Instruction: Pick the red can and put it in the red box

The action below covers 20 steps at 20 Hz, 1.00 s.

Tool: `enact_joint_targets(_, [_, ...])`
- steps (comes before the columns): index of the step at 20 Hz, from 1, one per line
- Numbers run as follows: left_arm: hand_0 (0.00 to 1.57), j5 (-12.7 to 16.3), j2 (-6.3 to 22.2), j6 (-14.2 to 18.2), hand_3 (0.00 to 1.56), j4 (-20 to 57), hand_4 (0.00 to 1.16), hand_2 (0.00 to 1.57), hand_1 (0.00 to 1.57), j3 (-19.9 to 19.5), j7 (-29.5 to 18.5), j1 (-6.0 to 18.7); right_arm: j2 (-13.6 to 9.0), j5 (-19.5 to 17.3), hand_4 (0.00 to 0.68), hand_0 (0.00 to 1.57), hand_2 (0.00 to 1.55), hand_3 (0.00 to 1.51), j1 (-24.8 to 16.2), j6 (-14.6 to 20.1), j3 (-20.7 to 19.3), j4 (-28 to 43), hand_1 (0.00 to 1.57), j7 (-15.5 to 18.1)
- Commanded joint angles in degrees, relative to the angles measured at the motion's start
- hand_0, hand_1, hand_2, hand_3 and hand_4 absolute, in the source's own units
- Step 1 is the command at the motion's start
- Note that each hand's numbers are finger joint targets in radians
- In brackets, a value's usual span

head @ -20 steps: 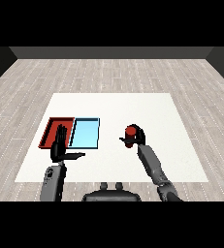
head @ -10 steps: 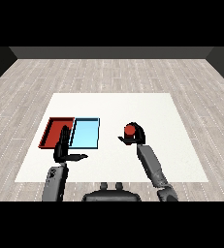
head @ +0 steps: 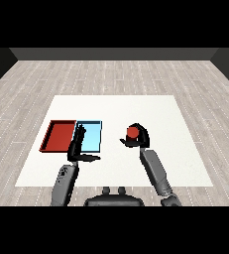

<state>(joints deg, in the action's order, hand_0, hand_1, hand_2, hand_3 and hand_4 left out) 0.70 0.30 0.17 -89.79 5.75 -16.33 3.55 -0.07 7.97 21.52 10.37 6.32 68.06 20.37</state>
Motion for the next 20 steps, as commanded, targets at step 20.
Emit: enact_joint_targets(20, [0.0, 5.4, -0.3, 15.12, 0.0, 5.8, 0.0, 0.0, 0.0, 19.99, 7.07, 12.22, 0.07, 5.2, 0.611, 1.39, 1.41, 1.4, 7.19, 5.01, 9.09, 1.84, 1.39, -0.49])
